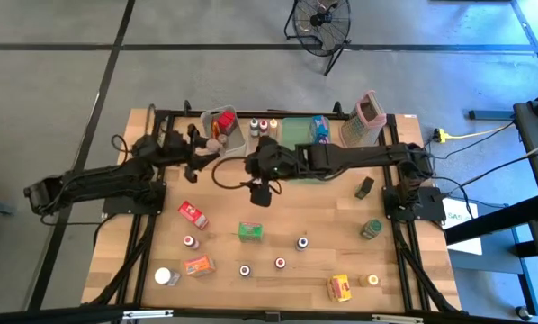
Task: Pick & Place Kitchen Items
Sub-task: Put the brown seasoning bottle into the gray bin
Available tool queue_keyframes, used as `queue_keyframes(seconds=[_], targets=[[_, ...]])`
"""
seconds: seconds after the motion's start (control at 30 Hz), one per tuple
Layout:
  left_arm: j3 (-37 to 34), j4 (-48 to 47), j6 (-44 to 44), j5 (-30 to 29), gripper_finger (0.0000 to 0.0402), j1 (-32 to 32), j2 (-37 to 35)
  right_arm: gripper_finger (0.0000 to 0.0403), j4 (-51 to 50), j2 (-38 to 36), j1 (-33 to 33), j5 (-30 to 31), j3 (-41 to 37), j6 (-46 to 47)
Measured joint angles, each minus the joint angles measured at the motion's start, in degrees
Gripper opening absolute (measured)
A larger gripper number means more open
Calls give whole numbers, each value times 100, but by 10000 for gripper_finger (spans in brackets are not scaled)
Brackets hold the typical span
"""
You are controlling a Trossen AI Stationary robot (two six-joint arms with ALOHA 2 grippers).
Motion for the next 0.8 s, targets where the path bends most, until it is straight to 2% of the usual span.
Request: queue_keyframes(seconds=[0.13, 0.2, 0.27, 0.33, 0.43, 0.5, 0.63, 0.8], targets=[[0, 865, -959, -3, 194, -153, -1, 307, 254, 62, 179, 48, -4, -647], [0, 1248, -1507, -194, 194, -282, 2, 307, 408, 91, 318, 380, -10, -1127], [0, 1630, -1961, -526, 194, -429, 0, 307, 746, 133, 472, 913, -9, -1629], [0, 1924, -2234, -855, 194, -582, 2, 307, 1094, 158, 639, 1708, -7, -2160], [0, 2183, -2345, -1226, 194, -793, 0, 307, 1890, 268, 825, 2834, -7, -2887], [0, 2279, -2358, -1490, 194, -945, 29, 307, 2294, 298, 911, 3260, -7, -3274], [4, 2570, -2442, -2098, 194, -1351, 224, 307, 3188, 404, 915, 3297, 0, -3831], [208, 3176, -2452, -2173, 194, -1778, 758, 307, 3844, 569, 859, 3198, -2, -4193]])
